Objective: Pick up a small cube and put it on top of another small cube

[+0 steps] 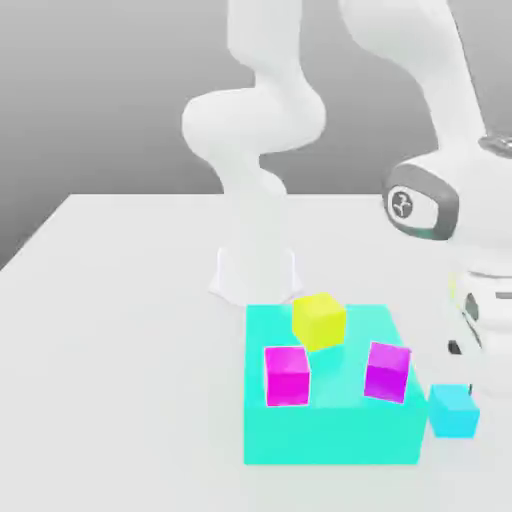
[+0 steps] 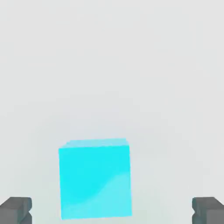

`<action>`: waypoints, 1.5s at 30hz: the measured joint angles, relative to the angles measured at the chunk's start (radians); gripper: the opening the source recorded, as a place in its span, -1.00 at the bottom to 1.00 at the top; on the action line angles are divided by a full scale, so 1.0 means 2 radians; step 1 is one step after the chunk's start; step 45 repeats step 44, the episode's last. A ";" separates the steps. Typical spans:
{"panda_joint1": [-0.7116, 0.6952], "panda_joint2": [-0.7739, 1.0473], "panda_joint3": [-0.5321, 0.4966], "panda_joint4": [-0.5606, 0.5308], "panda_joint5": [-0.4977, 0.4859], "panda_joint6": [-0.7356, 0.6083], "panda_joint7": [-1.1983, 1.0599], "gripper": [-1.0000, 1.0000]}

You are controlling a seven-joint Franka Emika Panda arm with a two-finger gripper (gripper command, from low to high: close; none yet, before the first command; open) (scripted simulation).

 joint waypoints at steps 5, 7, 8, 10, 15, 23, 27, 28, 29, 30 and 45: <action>0.016 0.049 -0.019 0.009 -0.016 0.039 0.011 -1.00; 0.016 0.049 -0.019 0.009 -0.017 0.038 0.012 -1.00; 0.016 0.049 -0.019 0.009 -0.017 0.038 0.012 -1.00; 0.016 0.050 -0.019 0.009 -0.017 0.039 0.012 -1.00; -0.001 -0.029 0.005 -0.006 0.014 -0.024 -0.012 -1.00; -0.058 -0.149 -0.016 0.003 0.064 -0.143 0.050 -1.00; -0.078 -0.216 -0.022 -0.007 0.072 -0.208 0.130 -1.00; -0.084 -0.233 -0.023 -0.009 0.073 -0.224 0.149 -1.00; -0.089 -0.245 -0.024 -0.011 0.074 -0.233 0.165 -1.00; -0.091 -0.243 -0.024 -0.016 0.074 -0.226 0.174 -1.00; -0.094 -0.234 -0.024 -0.022 0.071 -0.211 0.185 1.00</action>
